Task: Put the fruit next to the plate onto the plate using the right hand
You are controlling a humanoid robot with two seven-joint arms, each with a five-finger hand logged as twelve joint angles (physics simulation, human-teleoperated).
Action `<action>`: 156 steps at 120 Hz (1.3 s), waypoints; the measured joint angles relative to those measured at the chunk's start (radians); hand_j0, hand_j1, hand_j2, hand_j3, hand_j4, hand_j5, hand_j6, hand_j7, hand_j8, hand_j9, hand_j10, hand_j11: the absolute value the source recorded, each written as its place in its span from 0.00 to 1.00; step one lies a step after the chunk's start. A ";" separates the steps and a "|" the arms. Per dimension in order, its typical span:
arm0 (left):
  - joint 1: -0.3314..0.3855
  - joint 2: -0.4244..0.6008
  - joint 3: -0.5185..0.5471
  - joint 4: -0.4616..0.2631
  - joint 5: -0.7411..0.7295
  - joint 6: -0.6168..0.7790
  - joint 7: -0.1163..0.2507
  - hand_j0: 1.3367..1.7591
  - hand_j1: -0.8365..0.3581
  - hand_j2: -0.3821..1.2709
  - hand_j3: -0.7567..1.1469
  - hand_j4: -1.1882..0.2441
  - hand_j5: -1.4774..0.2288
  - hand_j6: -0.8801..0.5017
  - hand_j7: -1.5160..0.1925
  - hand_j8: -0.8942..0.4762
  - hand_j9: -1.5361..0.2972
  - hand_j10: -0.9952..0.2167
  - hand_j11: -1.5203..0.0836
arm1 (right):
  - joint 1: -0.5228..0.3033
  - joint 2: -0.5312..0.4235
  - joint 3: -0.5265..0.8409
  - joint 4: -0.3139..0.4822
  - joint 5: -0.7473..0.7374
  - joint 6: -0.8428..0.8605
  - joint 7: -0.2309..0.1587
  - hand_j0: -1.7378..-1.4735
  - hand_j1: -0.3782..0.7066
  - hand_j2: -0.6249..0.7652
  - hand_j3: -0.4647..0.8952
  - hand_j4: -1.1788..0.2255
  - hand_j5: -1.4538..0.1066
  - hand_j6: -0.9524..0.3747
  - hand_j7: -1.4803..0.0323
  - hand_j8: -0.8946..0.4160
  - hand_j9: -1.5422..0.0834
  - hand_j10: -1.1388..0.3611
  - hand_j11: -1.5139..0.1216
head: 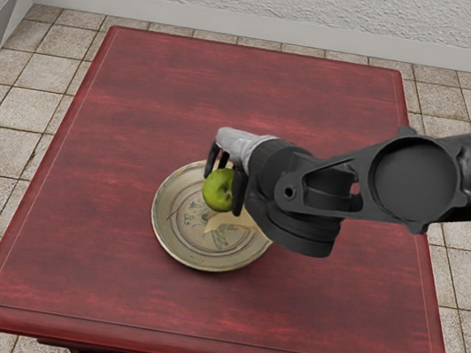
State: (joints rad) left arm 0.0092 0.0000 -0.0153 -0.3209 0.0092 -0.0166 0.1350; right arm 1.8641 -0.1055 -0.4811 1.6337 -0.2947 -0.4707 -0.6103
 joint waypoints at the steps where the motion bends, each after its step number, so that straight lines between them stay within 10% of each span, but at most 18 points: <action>1: 0.000 0.000 0.000 0.000 0.000 0.000 0.000 0.76 0.99 0.23 0.40 0.83 0.87 0.64 0.89 0.65 0.84 0.82 0.95 | -0.001 0.000 0.000 0.000 0.000 0.000 0.000 0.30 0.55 0.67 0.34 0.37 0.43 0.37 0.47 0.28 0.47 0.37 0.45; 42: 0.000 0.000 0.000 0.000 0.000 0.000 0.000 0.76 0.99 0.23 0.40 0.83 0.87 0.64 0.89 0.65 0.84 0.82 0.95 | -0.062 0.002 -0.003 -0.017 -0.001 -0.001 0.000 0.30 0.55 0.62 0.34 0.39 0.45 0.39 0.48 0.30 0.49 0.38 0.47; 74: 0.000 0.000 0.000 0.000 0.000 0.000 0.000 0.76 0.99 0.23 0.40 0.83 0.87 0.64 0.89 0.65 0.84 0.82 0.95 | -0.079 -0.024 0.050 -0.020 0.008 0.067 -0.001 0.30 0.19 0.49 0.34 0.71 0.78 0.61 0.83 0.56 0.81 0.64 0.79; 96: 0.000 0.000 0.000 0.000 0.000 0.000 0.000 0.76 0.99 0.23 0.40 0.83 0.87 0.64 0.89 0.65 0.84 0.82 0.95 | -0.122 -0.331 0.216 -0.020 0.009 0.493 0.002 0.30 0.11 0.47 0.34 0.78 0.86 0.66 0.91 0.62 0.88 0.70 0.86; 120: 0.000 0.000 0.000 0.000 0.000 0.000 0.000 0.76 0.99 0.23 0.40 0.83 0.87 0.64 0.89 0.65 0.84 0.82 0.95 | -0.153 -0.625 0.324 -0.081 0.008 0.930 0.119 0.30 0.07 0.45 0.34 0.80 0.89 0.69 0.94 0.65 0.91 0.73 0.89; 156: -0.003 0.000 -0.001 -0.001 0.000 0.000 0.000 0.76 0.99 0.23 0.40 0.83 0.87 0.64 0.89 0.65 0.84 0.82 0.95 | -0.197 -0.886 0.408 -0.236 0.003 1.073 0.196 0.30 0.06 0.45 0.34 0.82 0.91 0.69 0.95 0.66 0.93 0.74 0.90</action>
State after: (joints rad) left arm 0.0061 0.0000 -0.0163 -0.3218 0.0090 -0.0166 0.1350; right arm 1.6671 -0.9917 -0.0734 1.3977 -0.2918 0.6027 -0.4146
